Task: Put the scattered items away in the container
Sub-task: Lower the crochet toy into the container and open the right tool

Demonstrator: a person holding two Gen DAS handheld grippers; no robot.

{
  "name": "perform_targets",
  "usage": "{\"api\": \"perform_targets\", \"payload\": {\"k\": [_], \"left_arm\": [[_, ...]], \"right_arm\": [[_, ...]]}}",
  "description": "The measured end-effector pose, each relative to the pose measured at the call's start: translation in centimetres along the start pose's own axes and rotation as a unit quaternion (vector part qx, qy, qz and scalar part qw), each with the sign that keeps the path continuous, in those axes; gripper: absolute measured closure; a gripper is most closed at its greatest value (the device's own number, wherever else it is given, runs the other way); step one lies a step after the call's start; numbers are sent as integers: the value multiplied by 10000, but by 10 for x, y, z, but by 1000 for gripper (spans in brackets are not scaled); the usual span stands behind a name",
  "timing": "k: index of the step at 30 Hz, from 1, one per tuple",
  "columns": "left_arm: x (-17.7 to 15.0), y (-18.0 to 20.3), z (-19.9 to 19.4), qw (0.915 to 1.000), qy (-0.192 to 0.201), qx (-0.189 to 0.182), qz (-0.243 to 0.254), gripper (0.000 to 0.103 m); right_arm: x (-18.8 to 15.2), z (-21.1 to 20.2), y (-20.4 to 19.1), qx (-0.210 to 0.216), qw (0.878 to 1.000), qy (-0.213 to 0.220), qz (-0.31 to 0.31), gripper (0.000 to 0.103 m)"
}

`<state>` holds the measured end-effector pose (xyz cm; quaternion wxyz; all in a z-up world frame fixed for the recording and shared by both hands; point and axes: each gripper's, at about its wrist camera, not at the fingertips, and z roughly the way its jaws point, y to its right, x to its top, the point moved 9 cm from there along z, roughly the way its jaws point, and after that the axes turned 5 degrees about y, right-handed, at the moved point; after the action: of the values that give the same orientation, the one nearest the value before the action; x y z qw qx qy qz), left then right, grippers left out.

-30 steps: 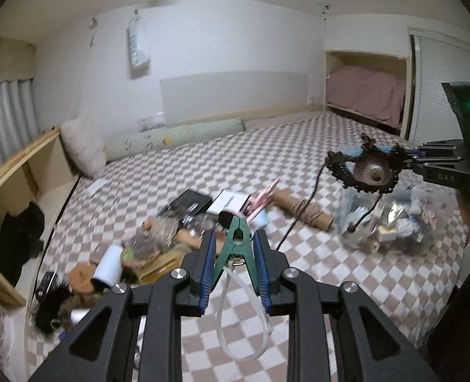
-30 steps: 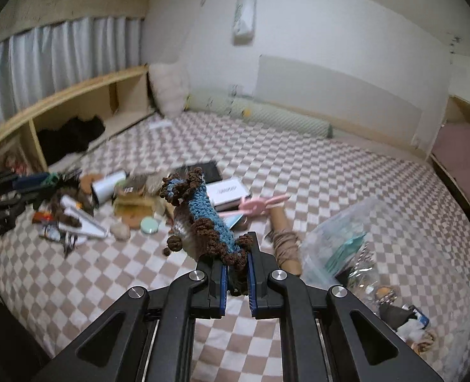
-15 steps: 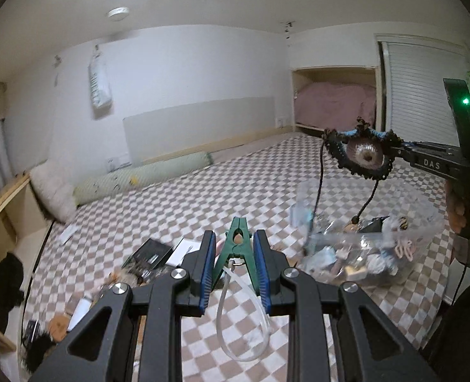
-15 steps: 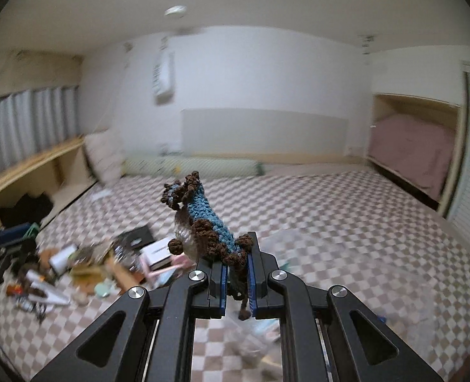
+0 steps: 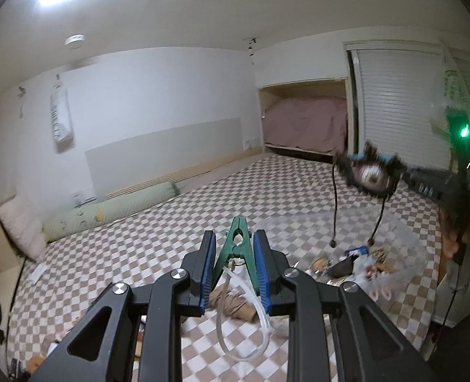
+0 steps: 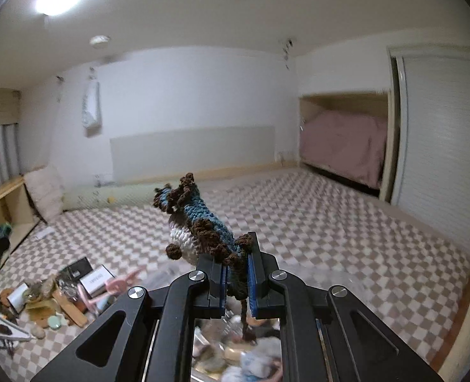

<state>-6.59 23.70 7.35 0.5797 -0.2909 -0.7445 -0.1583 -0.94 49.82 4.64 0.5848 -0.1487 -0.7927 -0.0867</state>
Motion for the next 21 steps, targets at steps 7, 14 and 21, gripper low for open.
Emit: {"api": "perform_targets", "payload": {"k": [7, 14, 21], "left_arm": [[8, 36, 34, 9994, -7, -349, -67, 79], [-2, 73, 72, 9975, -233, -659, -120, 79], [-14, 96, 114, 9953, -487, -818, -178, 79]], "right_arm": [[-42, 37, 48, -465, 9954, -832, 27, 92], [-84, 63, 71, -746, 9852, -1539, -154, 92], [-101, 69, 90, -978, 9783, -1827, -39, 92]]}}
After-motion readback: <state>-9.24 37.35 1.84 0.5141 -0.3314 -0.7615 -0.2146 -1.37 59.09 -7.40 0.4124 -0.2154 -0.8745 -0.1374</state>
